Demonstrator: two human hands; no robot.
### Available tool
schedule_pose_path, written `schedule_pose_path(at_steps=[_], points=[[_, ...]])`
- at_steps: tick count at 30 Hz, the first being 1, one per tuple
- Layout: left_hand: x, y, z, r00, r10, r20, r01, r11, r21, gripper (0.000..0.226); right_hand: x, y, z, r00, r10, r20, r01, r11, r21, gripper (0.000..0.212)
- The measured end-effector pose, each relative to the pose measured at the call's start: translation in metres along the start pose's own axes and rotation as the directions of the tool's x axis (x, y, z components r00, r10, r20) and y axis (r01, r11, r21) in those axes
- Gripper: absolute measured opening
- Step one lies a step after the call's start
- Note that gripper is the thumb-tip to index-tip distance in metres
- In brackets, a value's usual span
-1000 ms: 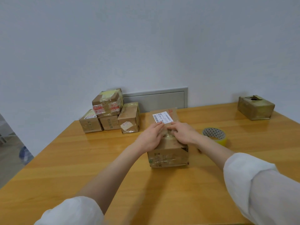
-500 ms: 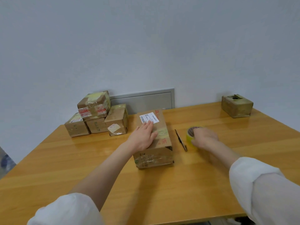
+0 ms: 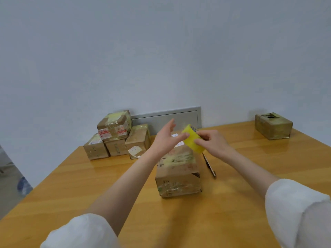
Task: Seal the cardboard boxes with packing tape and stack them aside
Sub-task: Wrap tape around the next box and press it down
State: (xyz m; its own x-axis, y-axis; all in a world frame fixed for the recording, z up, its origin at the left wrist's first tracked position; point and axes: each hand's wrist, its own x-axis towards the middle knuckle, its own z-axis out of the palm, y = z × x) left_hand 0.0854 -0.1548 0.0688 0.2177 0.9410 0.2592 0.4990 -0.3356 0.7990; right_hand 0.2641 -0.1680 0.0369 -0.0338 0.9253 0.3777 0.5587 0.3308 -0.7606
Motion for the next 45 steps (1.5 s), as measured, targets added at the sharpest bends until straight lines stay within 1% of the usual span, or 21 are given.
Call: schedule_pose_path(at_steps=[3, 4, 6, 9, 10, 12, 15, 18, 22, 25, 27, 29, 30, 31, 33, 34, 36, 37, 39, 42, 45], points=[[0.004, 0.006, 0.0, 0.978, 0.042, -0.203, -0.051, 0.998, -0.04, 0.018, -0.001, -0.019, 0.008, 0.997, -0.068, 0.025, 0.066, 0.995, 0.072, 0.013], [0.004, 0.005, 0.0, 0.961, 0.041, -0.275, -0.053, 0.998, -0.035, 0.008, -0.002, -0.021, 0.01, 0.997, -0.073, 0.026, 0.07, 0.994, 0.088, 0.013], [0.004, 0.002, 0.001, 0.935, 0.023, -0.354, -0.026, 1.0, -0.003, 0.007, -0.004, -0.023, 0.013, 0.997, -0.07, 0.013, 0.068, 0.99, 0.121, 0.012], [0.004, -0.001, -0.002, 0.898, -0.008, -0.441, 0.052, 0.995, 0.087, 0.006, -0.004, -0.013, 0.011, 0.988, 0.052, -0.147, -0.017, 0.972, 0.234, 0.019], [0.005, -0.002, -0.004, 0.882, -0.011, -0.471, 0.072, 0.991, 0.111, 0.008, -0.004, -0.005, 0.01, 0.975, 0.111, -0.194, -0.077, 0.981, 0.177, 0.026], [0.005, -0.005, -0.01, 0.865, -0.003, -0.502, 0.085, 0.987, 0.14, 0.009, -0.007, 0.02, 0.008, 0.958, 0.225, -0.177, -0.245, 0.965, -0.097, 0.027], [0.005, -0.009, -0.013, 0.856, 0.003, -0.517, 0.086, 0.985, 0.148, 0.008, -0.02, 0.056, 0.018, 0.91, 0.413, 0.038, -0.345, 0.806, -0.481, 0.028], [0.006, -0.011, -0.015, 0.846, -0.03, -0.532, 0.095, 0.991, 0.094, 0.007, -0.027, 0.073, 0.036, 0.877, 0.458, 0.147, -0.293, 0.752, -0.591, 0.036], [0.008, -0.014, -0.018, 0.835, -0.083, -0.544, 0.123, 0.992, 0.037, 0.008, -0.019, 0.087, 0.034, 0.874, 0.485, 0.033, -0.33, 0.642, -0.692, 0.04], [0.008, -0.015, -0.02, 0.83, -0.095, -0.549, 0.144, 0.988, 0.047, 0.009, -0.015, 0.094, 0.016, 0.86, 0.51, -0.002, -0.352, 0.592, -0.725, 0.033], [0.009, -0.016, -0.022, 0.836, -0.098, -0.539, 0.138, 0.99, 0.034, 0.008, -0.008, 0.082, 0.009, 0.927, 0.373, -0.039, -0.312, 0.707, -0.634, 0.036], [0.011, -0.014, -0.021, 0.846, -0.107, -0.522, 0.127, 0.992, 0.003, 0.008, 0.005, 0.051, 0.007, 0.983, 0.143, -0.111, -0.172, 0.931, -0.322, 0.036], [0.012, -0.013, -0.019, 0.849, -0.11, -0.517, 0.126, 0.992, -0.004, 0.008, 0.013, 0.032, 0.007, 0.986, 0.084, -0.143, -0.101, 0.988, -0.118, 0.035], [0.012, -0.011, -0.018, 0.849, -0.111, -0.516, 0.127, 0.992, -0.004, 0.009, 0.021, 0.014, 0.007, 0.991, 0.064, -0.114, -0.058, 0.997, 0.053, 0.039], [0.011, -0.006, -0.017, 0.843, -0.115, -0.526, 0.13, 0.992, -0.008, 0.009, 0.029, -0.014, 0.006, 0.996, 0.049, 0.073, -0.064, 0.972, 0.226, 0.061], [0.011, -0.004, -0.019, 0.84, -0.119, -0.53, 0.132, 0.991, -0.013, 0.009, 0.028, -0.023, 0.006, 0.986, 0.044, 0.16, -0.084, 0.964, 0.251, 0.066], [0.008, -0.004, -0.024, 0.847, -0.133, -0.515, 0.131, 0.991, -0.04, 0.011, 0.025, -0.031, 0.006, 0.969, 0.028, 0.244, -0.104, 0.947, 0.305, 0.054], [0.006, -0.004, -0.026, 0.855, -0.15, -0.496, 0.125, 0.989, -0.084, 0.012, 0.024, -0.033, 0.005, 0.968, 0.02, 0.251, -0.109, 0.933, 0.344, 0.047], [0.001, -0.003, -0.028, 0.868, -0.213, -0.448, 0.124, 0.968, -0.22, 0.015, 0.026, -0.038, 0.004, 0.976, 0.005, 0.22, -0.092, 0.918, 0.385, 0.049], [-0.006, -0.001, -0.03, 0.86, -0.318, -0.399, 0.154, 0.907, -0.391, 0.015, 0.03, -0.046, -0.002, 0.986, -0.028, 0.164, -0.017, 0.965, 0.263, 0.053], [-0.009, 0.001, -0.038, 0.86, -0.376, -0.346, 0.171, 0.85, -0.499, 0.014, 0.03, -0.043, -0.013, 0.982, -0.037, 0.185, 0.02, 0.996, 0.091, 0.058]])
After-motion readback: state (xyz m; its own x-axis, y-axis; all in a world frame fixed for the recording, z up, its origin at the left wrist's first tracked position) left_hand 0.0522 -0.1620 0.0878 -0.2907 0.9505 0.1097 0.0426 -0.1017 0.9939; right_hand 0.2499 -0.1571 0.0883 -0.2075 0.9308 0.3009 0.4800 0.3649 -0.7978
